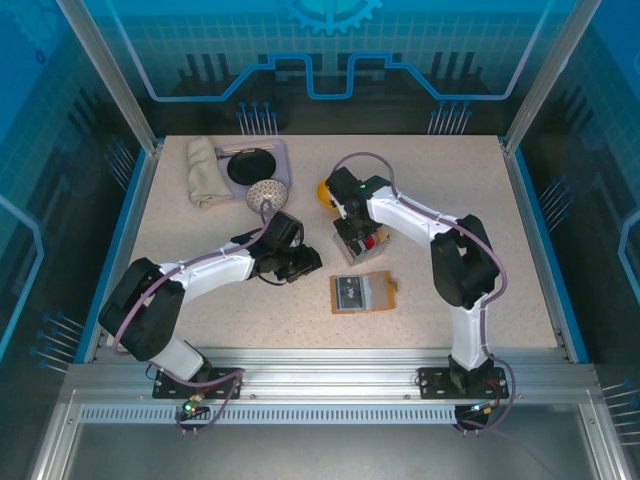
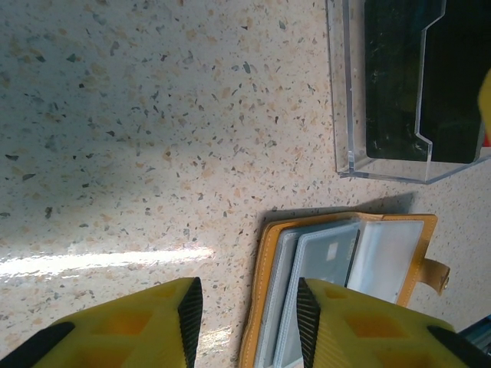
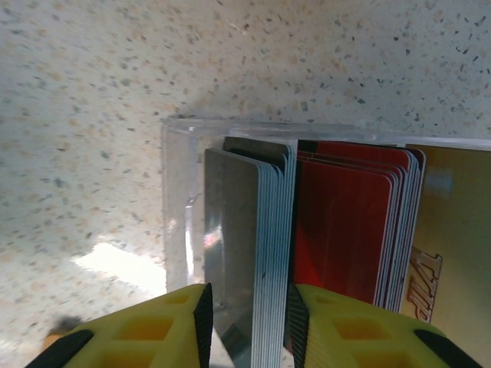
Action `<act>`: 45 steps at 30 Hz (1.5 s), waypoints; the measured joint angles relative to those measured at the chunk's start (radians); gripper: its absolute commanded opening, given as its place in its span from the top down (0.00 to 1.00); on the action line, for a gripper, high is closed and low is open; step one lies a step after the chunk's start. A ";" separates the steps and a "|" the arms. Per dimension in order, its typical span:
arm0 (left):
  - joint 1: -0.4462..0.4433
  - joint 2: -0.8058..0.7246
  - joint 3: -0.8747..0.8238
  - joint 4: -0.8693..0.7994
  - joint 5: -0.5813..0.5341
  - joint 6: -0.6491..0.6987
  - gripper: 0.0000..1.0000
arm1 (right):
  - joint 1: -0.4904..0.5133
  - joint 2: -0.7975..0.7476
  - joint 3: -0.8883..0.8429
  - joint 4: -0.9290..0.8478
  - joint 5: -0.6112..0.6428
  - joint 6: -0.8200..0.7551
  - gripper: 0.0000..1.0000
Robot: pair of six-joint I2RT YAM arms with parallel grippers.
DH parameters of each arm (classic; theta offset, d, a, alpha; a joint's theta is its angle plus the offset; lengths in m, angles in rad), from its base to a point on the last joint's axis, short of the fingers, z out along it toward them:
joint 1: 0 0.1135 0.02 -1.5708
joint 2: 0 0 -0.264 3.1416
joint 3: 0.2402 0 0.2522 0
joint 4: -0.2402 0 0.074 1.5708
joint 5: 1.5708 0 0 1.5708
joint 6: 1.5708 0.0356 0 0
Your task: Put the credit cards into the card holder
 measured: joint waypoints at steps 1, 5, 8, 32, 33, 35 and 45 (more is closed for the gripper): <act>0.000 0.000 0.000 0.002 0.000 -0.001 0.59 | 0.003 0.008 0.000 -0.001 0.015 0.000 0.65; 0.000 0.000 0.000 0.005 0.000 -0.007 0.59 | 0.016 0.036 0.000 -0.003 0.066 -0.005 0.62; 0.000 0.000 -0.001 0.005 0.000 -0.007 0.59 | 0.031 0.060 0.008 -0.005 0.097 -0.011 0.61; 0.000 0.000 -0.008 0.009 0.004 -0.007 0.59 | 0.082 0.063 0.014 0.009 0.321 -0.037 0.71; 0.000 0.000 -0.008 0.009 0.005 -0.007 0.59 | 0.082 0.061 0.013 0.010 0.322 -0.040 0.75; 0.000 0.000 -0.008 0.009 0.007 -0.007 0.59 | 0.082 0.055 0.008 0.012 0.323 -0.043 0.77; 0.000 0.000 -0.008 0.009 0.007 -0.007 0.59 | 0.082 0.042 0.003 0.012 0.327 -0.045 0.87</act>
